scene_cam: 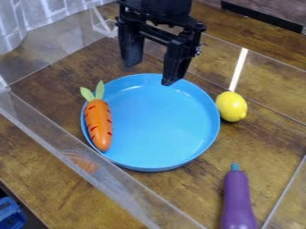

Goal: Remove the carrot from the blue tray and put it on the table

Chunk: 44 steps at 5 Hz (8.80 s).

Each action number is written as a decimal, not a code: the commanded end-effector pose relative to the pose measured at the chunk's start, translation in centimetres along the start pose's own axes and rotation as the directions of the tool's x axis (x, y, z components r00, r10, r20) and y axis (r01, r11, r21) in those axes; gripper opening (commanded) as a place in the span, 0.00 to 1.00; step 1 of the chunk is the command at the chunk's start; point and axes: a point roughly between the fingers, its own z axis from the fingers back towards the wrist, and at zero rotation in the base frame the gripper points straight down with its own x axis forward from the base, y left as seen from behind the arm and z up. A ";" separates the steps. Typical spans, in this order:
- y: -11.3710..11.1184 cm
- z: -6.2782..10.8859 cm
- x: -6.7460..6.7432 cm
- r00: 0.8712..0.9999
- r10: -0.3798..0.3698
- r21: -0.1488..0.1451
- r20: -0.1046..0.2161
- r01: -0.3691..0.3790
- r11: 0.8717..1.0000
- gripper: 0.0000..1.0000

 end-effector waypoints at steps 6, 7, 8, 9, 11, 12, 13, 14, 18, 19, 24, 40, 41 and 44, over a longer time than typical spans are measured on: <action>1.5 -2.3 -0.3 0.989 0.140 -0.017 -0.038 -0.141 0.990 1.00; 1.9 -2.9 -0.6 0.982 0.184 -0.021 -0.043 -0.185 0.983 1.00; 2.4 -3.4 -0.8 0.972 0.231 -0.026 -0.047 -0.232 0.972 1.00; 2.8 -4.0 -1.0 0.963 0.265 -0.028 -0.051 -0.266 0.963 1.00; 4.1 -5.3 -1.6 0.934 0.356 -0.043 -0.040 -0.357 0.933 1.00; 5.0 -6.2 -1.9 0.911 0.411 -0.067 -0.013 -0.411 0.909 1.00; 5.6 -7.5 -1.9 0.883 0.469 -0.095 0.008 -0.466 0.880 1.00; 6.0 -8.4 -1.9 0.870 0.493 -0.115 0.020 -0.488 0.865 1.00; 7.2 -10.1 -1.5 0.856 0.515 -0.140 0.035 -0.506 0.851 0.00; 8.1 -8.8 -1.1 0.878 0.475 -0.140 0.055 -0.464 0.875 0.00; 10.6 -4.5 -1.4 0.917 0.377 -0.108 0.130 -0.365 0.925 0.00; 14.5 -5.0 0.6 0.943 0.210 0.105 0.259 -0.244 0.964 1.00; 14.7 -3.6 0.9 0.938 0.207 0.093 0.277 -0.241 0.966 1.00; 14.2 3.5 0.4 0.921 0.244 -0.012 0.303 -0.252 0.968 1.00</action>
